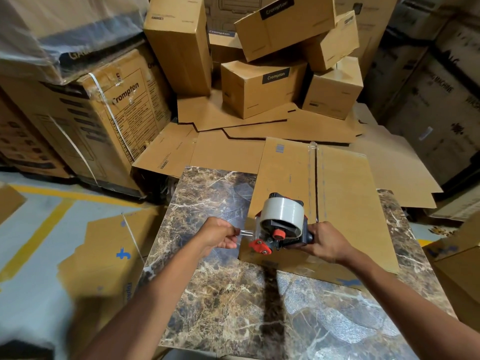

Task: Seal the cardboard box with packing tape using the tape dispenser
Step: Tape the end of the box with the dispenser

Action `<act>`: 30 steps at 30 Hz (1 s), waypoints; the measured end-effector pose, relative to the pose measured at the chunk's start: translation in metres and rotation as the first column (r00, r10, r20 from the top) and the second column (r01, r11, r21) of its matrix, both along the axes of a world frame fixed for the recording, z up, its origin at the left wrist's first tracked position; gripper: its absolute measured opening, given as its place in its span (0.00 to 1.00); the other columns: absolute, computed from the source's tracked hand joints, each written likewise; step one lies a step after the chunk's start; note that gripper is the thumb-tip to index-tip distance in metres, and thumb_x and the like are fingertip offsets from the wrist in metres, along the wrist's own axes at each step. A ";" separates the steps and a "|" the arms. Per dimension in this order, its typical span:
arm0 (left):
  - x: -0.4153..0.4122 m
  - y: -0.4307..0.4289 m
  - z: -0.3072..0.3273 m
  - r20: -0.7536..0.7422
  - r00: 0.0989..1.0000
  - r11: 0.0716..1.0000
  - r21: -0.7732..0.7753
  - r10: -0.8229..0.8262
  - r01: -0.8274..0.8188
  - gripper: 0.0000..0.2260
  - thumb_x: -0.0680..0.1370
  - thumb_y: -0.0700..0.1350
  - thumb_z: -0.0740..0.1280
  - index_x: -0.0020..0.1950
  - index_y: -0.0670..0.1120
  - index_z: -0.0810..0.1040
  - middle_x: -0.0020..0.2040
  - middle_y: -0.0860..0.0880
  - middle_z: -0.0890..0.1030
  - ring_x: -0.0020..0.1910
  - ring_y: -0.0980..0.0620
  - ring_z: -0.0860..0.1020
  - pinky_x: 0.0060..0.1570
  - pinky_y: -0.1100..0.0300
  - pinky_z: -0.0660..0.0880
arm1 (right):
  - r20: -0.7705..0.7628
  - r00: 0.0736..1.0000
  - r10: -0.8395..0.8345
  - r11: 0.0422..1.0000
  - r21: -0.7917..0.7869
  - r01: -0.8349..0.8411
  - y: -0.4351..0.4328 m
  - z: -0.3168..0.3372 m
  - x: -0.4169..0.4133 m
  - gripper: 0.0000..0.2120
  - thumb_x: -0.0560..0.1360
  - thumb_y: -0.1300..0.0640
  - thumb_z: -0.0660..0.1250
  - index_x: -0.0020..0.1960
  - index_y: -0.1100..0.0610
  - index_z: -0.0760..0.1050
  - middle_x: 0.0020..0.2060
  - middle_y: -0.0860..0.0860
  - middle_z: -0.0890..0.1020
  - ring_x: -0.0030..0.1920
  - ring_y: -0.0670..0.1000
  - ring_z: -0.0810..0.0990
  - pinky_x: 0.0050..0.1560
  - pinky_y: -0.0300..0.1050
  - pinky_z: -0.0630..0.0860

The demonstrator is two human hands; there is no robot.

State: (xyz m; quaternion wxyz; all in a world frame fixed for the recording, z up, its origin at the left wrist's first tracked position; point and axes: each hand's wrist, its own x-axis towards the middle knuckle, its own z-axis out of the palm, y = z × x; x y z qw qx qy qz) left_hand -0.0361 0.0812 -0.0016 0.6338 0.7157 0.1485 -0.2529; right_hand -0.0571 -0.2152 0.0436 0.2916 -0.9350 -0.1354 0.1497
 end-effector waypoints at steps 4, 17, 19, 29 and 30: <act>-0.002 0.001 -0.002 -0.042 0.999 1.000 -0.026 -0.010 0.009 0.04 0.75 0.36 0.71 0.46 0.35 0.80 0.34 0.40 0.81 0.27 0.50 0.79 0.30 0.62 0.79 | -0.013 1.000 0.012 0.999 -0.031 -0.013 -0.004 -0.007 0.000 0.15 0.72 0.42 0.71 0.39 0.54 0.78 0.25 0.47 0.76 0.24 0.43 0.71 0.27 0.36 0.68; -0.012 -0.009 -0.018 0.188 0.978 0.981 0.187 -0.092 0.056 0.04 0.78 0.39 0.69 0.44 0.45 0.81 0.39 0.38 0.83 0.32 0.46 0.84 0.33 0.57 0.82 | -0.035 0.999 -0.001 0.999 -0.054 -0.001 -0.001 -0.007 0.006 0.14 0.71 0.43 0.74 0.38 0.51 0.77 0.24 0.46 0.75 0.23 0.41 0.71 0.26 0.32 0.64; -0.010 -0.008 -0.019 0.178 0.978 0.978 0.197 -0.105 0.069 0.03 0.77 0.43 0.71 0.49 0.44 0.81 0.38 0.39 0.83 0.33 0.44 0.84 0.36 0.53 0.82 | -0.030 1.000 0.009 0.998 -0.059 -0.010 -0.001 -0.006 0.006 0.19 0.69 0.38 0.72 0.38 0.54 0.78 0.24 0.46 0.75 0.23 0.42 0.70 0.26 0.32 0.65; 0.003 -0.012 -0.019 0.229 0.971 0.932 0.331 0.070 -0.145 0.07 0.75 0.43 0.72 0.38 0.46 0.79 0.37 0.44 0.83 0.35 0.45 0.81 0.38 0.50 0.79 | -0.023 0.999 0.045 0.997 -0.067 -0.046 -0.001 -0.007 0.007 0.22 0.67 0.34 0.69 0.37 0.55 0.76 0.25 0.49 0.76 0.24 0.42 0.70 0.26 0.33 0.65; 0.005 -0.013 -0.015 0.212 0.970 0.942 0.287 0.115 -0.175 0.08 0.77 0.41 0.70 0.38 0.43 0.80 0.37 0.43 0.83 0.33 0.46 0.81 0.38 0.51 0.80 | -0.027 0.999 0.045 0.997 -0.068 -0.047 -0.002 -0.008 0.007 0.21 0.68 0.36 0.70 0.38 0.55 0.76 0.26 0.50 0.76 0.24 0.43 0.70 0.26 0.34 0.66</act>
